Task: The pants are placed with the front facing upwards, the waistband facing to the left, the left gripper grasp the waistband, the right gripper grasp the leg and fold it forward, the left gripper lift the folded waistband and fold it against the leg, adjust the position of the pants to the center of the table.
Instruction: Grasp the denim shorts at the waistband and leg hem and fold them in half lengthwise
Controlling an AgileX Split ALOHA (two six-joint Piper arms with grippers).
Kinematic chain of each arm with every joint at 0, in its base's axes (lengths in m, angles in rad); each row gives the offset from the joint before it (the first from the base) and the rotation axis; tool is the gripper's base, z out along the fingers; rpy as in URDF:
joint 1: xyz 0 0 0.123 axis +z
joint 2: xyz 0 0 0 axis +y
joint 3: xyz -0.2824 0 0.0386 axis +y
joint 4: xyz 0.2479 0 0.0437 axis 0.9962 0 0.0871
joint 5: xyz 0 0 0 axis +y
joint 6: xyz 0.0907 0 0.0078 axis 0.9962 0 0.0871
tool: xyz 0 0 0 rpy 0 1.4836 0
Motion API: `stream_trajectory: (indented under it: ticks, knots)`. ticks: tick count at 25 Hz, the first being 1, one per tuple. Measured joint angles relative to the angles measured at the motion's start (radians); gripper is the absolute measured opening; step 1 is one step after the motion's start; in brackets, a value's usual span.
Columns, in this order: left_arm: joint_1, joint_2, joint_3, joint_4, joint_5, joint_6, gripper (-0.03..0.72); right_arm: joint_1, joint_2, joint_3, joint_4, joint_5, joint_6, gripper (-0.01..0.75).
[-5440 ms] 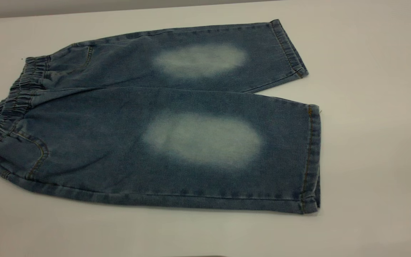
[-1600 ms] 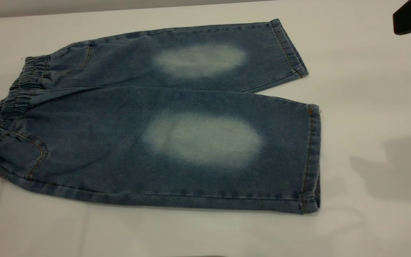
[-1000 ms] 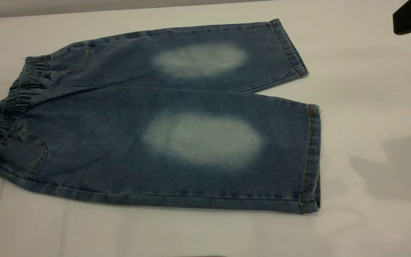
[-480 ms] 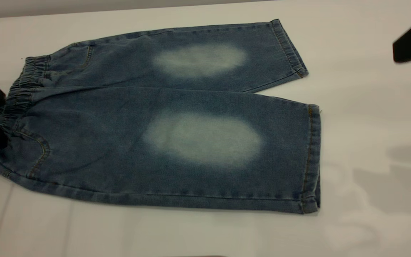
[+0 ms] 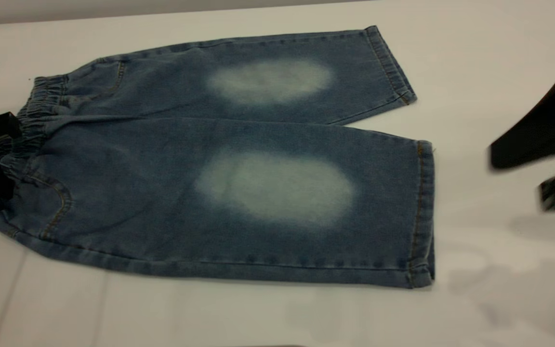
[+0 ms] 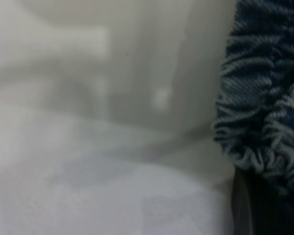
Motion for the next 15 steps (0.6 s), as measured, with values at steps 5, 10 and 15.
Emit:
stream_trajectory:
  ticks: [5, 10, 15]
  knots:
    - [-0.001, -0.037, 0.006, -0.02, 0.036, 0.051, 0.062, 0.166, 0.19, 0.001, 0.283, -0.041, -0.228, 0.441]
    - [-0.001, -0.07, 0.007, -0.066, 0.057, 0.109, 0.061, 0.192, 0.395, -0.027, 0.421, -0.075, -0.364, 0.441]
    - [-0.001, -0.071, 0.007, -0.102, 0.062, 0.153, 0.061, 0.192, 0.564, -0.091, 0.437, -0.028, -0.398, 0.441]
